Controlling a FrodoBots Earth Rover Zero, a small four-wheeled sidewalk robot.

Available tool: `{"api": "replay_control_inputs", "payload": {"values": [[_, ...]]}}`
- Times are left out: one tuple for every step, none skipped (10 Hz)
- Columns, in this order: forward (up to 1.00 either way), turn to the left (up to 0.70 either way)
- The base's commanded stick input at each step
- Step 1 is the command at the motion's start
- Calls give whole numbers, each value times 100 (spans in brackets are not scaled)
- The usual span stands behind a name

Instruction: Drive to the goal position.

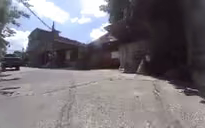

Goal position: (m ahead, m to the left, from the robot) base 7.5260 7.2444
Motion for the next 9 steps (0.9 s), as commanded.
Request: {"api": "replay_control_inputs", "payload": {"values": [[85, 34], [85, 34], [85, 34], [85, 34], [85, 34], [85, 34], [85, 0], [85, 0], [85, 0]]}}
